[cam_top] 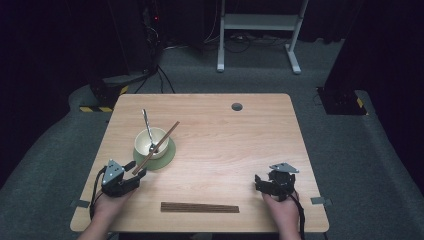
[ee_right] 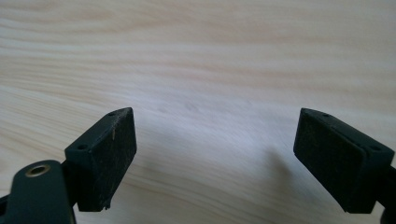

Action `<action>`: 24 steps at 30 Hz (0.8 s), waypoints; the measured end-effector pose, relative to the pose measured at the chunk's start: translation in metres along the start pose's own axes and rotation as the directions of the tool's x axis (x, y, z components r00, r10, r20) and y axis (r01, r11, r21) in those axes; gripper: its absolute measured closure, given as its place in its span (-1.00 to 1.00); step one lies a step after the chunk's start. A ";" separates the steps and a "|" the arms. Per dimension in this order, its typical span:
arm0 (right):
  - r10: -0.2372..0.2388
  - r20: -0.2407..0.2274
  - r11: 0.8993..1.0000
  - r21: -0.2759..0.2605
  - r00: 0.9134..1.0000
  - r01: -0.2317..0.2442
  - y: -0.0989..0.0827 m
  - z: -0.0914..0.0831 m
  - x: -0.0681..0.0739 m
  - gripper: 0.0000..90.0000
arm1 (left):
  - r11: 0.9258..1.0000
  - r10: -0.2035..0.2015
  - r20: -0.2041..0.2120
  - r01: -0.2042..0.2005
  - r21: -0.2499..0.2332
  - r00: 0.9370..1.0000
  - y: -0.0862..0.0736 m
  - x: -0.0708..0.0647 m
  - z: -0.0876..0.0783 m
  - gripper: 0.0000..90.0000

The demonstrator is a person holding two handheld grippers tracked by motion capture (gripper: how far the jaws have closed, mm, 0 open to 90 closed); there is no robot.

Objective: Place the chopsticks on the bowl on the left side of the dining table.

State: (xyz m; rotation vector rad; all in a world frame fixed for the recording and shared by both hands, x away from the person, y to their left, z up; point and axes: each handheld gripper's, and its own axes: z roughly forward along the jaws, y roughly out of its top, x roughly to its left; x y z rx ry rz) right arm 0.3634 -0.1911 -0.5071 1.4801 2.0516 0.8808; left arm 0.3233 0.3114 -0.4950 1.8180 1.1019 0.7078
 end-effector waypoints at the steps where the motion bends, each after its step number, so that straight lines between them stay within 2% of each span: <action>1: -0.016 -0.017 1.000 -0.009 1.000 0.015 0.004 -0.001 0.006 -0.71 | 1.000 0.008 -0.001 -0.008 -0.001 1.000 0.000 0.000 0.000 -0.01; 4: -0.064 -0.065 0.998 -0.023 0.996 0.063 0.015 -0.002 0.026 -0.71 | 1.000 0.011 0.003 -0.011 0.010 1.000 0.000 0.001 0.000 -0.02; 8: -0.087 -0.177 0.996 -0.022 0.980 0.085 0.036 0.006 0.051 -0.72 | 1.000 0.019 0.007 -0.019 0.014 1.000 -0.001 0.005 0.000 -0.02; 10: -0.099 -0.195 0.995 -0.033 0.976 0.095 0.047 0.010 0.063 -0.72 | 1.000 0.008 0.009 -0.008 0.010 1.000 -0.001 0.008 0.001 -0.02; 12: -0.118 -0.215 0.993 -0.051 0.970 0.109 0.060 0.014 0.077 -0.71 | 0.999 -0.031 0.032 0.031 0.020 0.999 -0.002 0.014 0.002 -0.03; 13: -0.138 -0.222 0.990 -0.060 0.965 0.127 0.067 0.016 0.087 -0.71 | 0.999 -0.037 0.038 0.036 0.020 0.999 -0.003 0.015 0.002 -0.03; 16: -0.183 -0.232 0.983 -0.067 0.955 0.172 0.081 0.024 0.110 -0.67 | 1.000 -0.019 0.036 0.018 0.007 0.999 -0.002 0.020 0.001 -0.03; 18: -0.204 -0.239 0.979 -0.058 0.949 0.196 0.089 0.032 0.123 -0.63 | 1.000 -0.026 0.025 0.026 0.002 0.999 -0.001 0.025 0.002 -0.03; 21: -0.204 -0.246 0.979 -0.046 0.947 0.199 0.098 0.043 0.139 -0.60 | 0.998 -0.064 0.013 0.064 -0.003 0.998 -0.001 0.035 0.004 -0.02; 24: -0.208 -0.256 0.978 -0.052 0.944 0.201 0.105 0.051 0.155 -0.54 | 0.997 -0.079 0.007 0.079 0.001 0.997 -0.002 0.041 0.006 -0.02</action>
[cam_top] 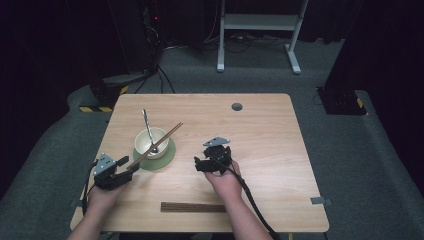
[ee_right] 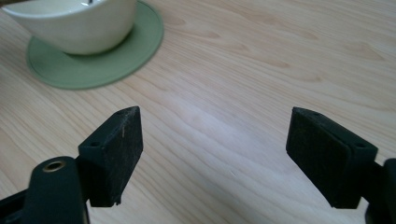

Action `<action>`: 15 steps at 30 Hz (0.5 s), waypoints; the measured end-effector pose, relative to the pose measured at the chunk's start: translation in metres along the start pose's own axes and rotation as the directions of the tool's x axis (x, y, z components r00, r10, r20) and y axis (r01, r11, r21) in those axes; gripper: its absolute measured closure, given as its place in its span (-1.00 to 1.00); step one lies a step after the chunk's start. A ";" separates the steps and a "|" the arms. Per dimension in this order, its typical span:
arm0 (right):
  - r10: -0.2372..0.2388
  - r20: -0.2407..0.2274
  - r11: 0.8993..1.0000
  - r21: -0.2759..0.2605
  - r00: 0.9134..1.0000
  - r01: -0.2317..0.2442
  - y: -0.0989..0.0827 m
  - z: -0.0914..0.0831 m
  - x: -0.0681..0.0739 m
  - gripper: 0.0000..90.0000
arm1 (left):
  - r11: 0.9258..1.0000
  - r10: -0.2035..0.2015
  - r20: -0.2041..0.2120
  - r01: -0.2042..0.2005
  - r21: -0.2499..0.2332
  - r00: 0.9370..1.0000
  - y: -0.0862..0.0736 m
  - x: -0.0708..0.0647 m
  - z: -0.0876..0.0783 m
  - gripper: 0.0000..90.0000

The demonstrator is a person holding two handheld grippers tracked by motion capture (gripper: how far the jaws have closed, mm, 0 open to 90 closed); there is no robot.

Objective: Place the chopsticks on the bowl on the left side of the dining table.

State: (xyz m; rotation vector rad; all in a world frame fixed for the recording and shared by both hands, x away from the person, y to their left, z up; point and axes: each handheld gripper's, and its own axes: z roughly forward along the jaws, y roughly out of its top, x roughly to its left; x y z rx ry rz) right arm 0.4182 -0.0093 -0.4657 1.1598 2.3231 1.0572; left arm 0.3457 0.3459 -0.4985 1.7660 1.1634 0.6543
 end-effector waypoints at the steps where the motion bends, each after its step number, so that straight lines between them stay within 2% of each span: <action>1: -0.003 0.000 1.000 -0.003 1.000 0.003 0.002 0.003 0.004 -0.52 | 1.000 -0.005 -0.003 0.005 -0.002 1.000 0.000 0.001 0.000 -0.02; 5: -0.017 0.000 1.000 -0.013 1.000 0.017 0.011 0.017 0.016 -0.45 | 0.999 -0.033 -0.017 0.032 -0.019 0.999 0.001 0.008 -0.001 -0.03; 8: -0.034 0.008 0.999 -0.006 0.999 0.034 0.018 0.027 0.020 -0.40 | 0.999 -0.045 -0.042 0.045 -0.019 0.998 0.001 0.012 -0.001 -0.04; 11: -0.030 0.008 0.999 -0.026 1.000 0.030 0.028 0.036 0.020 -0.32 | 0.996 -0.090 -0.080 0.088 -0.019 0.993 0.000 0.019 -0.001 -0.04; 15: -0.010 0.017 0.998 -0.055 1.000 0.011 0.040 0.048 0.018 -0.25 | 0.993 -0.115 -0.118 0.112 -0.030 0.986 0.001 0.025 -0.002 -0.06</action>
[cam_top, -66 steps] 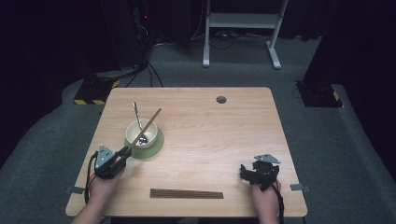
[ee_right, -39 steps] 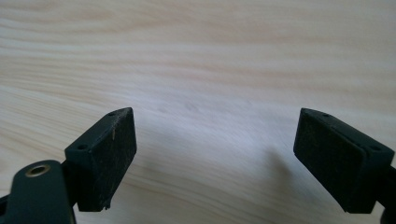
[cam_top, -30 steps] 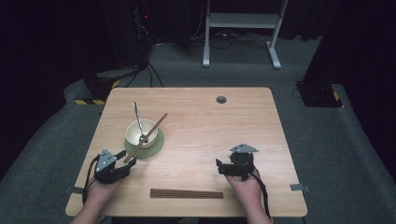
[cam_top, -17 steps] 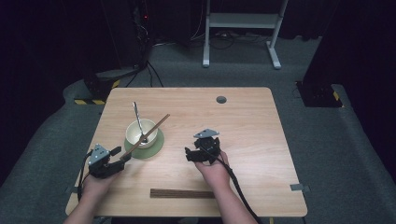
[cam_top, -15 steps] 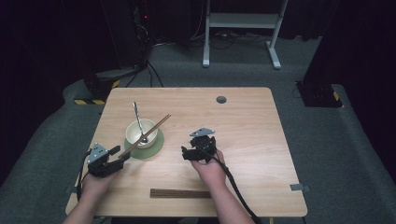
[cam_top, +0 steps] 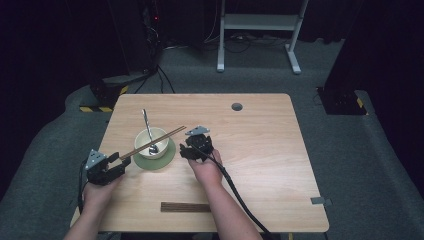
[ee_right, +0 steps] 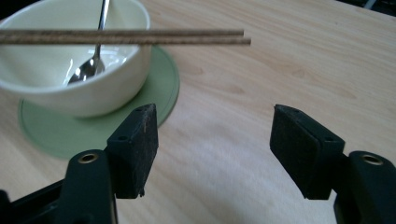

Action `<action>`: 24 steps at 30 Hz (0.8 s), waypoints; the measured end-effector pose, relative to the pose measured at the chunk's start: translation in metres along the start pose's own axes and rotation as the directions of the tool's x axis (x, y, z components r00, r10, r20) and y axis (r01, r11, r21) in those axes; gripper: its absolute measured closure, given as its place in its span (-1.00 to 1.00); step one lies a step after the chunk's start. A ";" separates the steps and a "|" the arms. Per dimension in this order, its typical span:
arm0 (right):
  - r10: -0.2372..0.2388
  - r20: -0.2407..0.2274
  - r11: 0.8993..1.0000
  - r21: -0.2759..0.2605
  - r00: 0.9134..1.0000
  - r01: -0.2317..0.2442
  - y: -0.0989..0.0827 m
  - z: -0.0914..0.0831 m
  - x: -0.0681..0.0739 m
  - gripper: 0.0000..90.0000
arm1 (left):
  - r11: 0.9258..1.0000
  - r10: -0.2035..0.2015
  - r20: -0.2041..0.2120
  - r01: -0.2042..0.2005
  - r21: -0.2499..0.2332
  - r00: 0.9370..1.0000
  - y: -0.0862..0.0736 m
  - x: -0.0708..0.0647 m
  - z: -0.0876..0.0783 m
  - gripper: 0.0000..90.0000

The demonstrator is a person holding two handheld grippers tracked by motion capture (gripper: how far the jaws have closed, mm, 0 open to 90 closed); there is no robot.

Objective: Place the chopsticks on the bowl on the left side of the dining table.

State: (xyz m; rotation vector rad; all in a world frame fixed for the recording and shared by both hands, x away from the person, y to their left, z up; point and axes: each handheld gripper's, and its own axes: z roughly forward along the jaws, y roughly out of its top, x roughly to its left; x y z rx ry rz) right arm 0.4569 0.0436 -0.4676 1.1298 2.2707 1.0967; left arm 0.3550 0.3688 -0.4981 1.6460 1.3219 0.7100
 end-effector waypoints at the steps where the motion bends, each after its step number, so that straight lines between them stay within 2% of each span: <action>1: 0.010 0.004 1.000 -0.002 1.000 -0.010 0.003 0.005 -0.001 -0.23 | 1.000 -0.007 -0.012 0.007 -0.004 1.000 0.000 0.001 0.000 -0.05; 3: 0.019 -0.002 1.000 -0.010 1.000 -0.019 0.007 0.012 -0.003 -0.18 | 1.000 -0.024 -0.025 0.024 -0.009 0.999 0.001 0.002 0.000 -0.03; 9: 0.018 0.015 1.000 -0.011 1.000 -0.017 0.017 0.029 -0.007 -0.09 | 1.000 -0.020 -0.063 0.018 -0.023 0.998 0.005 0.000 0.001 0.02; 11: 0.015 0.013 1.000 -0.014 1.000 -0.015 0.019 0.033 -0.009 -0.07 | 0.999 -0.036 -0.081 0.034 -0.021 0.996 0.006 0.001 0.002 0.06; 14: 0.008 0.003 1.000 -0.018 1.000 -0.008 0.023 0.036 -0.009 -0.05 | 0.998 -0.058 -0.084 0.057 -0.018 0.995 0.007 0.004 0.004 0.10; 19: 0.003 -0.003 1.000 -0.023 1.000 -0.003 0.023 0.039 -0.007 -0.03 | 0.998 -0.065 -0.074 0.064 -0.011 0.995 0.007 0.003 0.009 0.15; 24: -0.019 -0.011 0.999 -0.032 1.000 0.019 0.023 0.041 -0.003 -0.03 | 0.998 -0.055 -0.072 0.055 -0.003 0.996 0.009 0.001 0.012 0.21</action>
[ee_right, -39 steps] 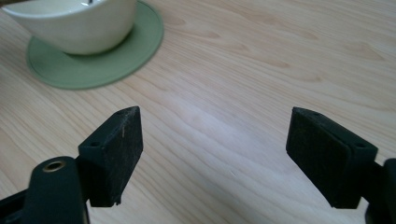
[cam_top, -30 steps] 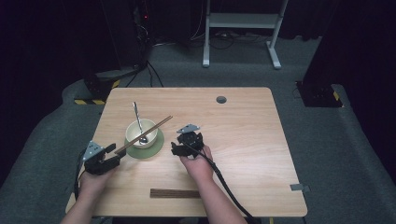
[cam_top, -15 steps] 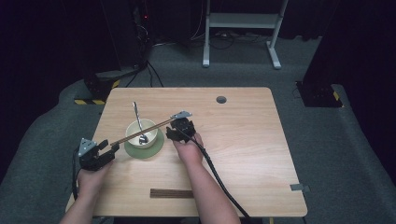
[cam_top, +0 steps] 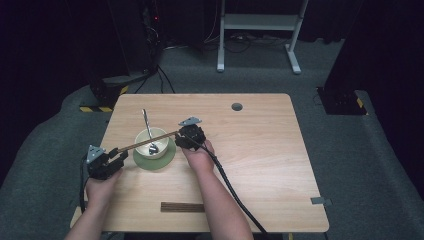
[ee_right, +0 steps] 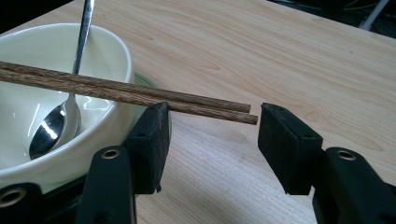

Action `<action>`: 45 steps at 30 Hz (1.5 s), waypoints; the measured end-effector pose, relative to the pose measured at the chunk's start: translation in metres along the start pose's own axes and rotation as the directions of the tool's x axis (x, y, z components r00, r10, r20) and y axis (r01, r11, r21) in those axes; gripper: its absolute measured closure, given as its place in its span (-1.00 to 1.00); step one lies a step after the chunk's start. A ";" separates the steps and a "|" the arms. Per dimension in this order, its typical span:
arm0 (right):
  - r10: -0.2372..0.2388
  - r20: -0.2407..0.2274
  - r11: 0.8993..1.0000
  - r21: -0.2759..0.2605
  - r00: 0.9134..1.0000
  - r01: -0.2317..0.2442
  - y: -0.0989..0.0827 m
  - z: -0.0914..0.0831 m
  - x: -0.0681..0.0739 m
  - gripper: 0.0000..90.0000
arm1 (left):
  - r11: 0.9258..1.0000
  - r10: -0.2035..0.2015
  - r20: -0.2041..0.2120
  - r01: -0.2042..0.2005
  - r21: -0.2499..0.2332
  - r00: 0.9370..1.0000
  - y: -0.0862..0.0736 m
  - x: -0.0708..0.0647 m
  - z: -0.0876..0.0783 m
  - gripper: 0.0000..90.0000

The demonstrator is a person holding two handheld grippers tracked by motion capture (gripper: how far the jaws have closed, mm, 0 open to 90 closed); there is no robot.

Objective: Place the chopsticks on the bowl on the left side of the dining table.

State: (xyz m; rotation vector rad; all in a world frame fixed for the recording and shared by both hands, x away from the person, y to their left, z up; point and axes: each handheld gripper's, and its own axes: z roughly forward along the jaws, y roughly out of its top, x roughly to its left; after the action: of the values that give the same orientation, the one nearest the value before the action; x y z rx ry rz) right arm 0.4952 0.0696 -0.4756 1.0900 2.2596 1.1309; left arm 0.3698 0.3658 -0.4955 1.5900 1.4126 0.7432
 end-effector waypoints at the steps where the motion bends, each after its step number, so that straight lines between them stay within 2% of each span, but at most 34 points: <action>1: 0.001 -0.001 1.000 -0.001 1.000 -0.001 0.000 0.000 0.000 -0.04 | 1.000 -0.001 0.002 0.001 -0.001 1.000 0.000 0.000 0.001 0.21; 10: 0.003 -0.019 1.000 -0.012 1.000 -0.003 0.000 0.005 -0.005 -0.03 | 1.000 -0.002 0.010 0.002 -0.002 1.000 0.000 -0.002 0.003 0.21; 16: -0.023 -0.014 1.000 -0.007 1.000 0.023 0.000 0.005 -0.003 0.02 | 1.000 -0.003 0.017 0.003 0.000 1.000 -0.001 -0.001 0.003 0.19; 19: -0.042 0.003 0.999 0.002 0.999 0.042 -0.001 0.001 -0.001 0.02 | 1.000 -0.004 0.029 0.004 -0.002 1.000 -0.001 -0.003 0.004 0.18; 22: -0.034 0.005 0.999 0.003 0.999 0.034 -0.005 -0.006 -0.003 0.04 | 1.000 0.003 0.045 -0.003 -0.002 0.999 -0.001 -0.004 0.005 0.18; 32: -0.026 0.011 1.000 -0.016 1.000 0.026 -0.023 -0.024 -0.002 0.10 | 1.000 -0.010 0.077 0.011 -0.007 0.997 -0.001 -0.005 0.005 0.14; 39: -0.024 0.029 0.999 -0.034 0.999 0.025 -0.027 -0.030 0.003 0.12 | 1.000 -0.003 0.053 0.004 -0.008 0.999 0.000 -0.004 0.003 0.05; 45: 0.003 0.037 1.000 -0.031 0.999 -0.002 -0.028 -0.037 0.001 0.18 | 1.000 -0.013 0.021 0.013 0.011 1.000 0.000 0.000 0.001 0.04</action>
State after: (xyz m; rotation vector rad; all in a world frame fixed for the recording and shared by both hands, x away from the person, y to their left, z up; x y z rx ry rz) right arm 0.4580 0.0409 -0.4758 1.0935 2.2060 1.1335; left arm 0.3707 0.3658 -0.4961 1.5914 1.4129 0.7109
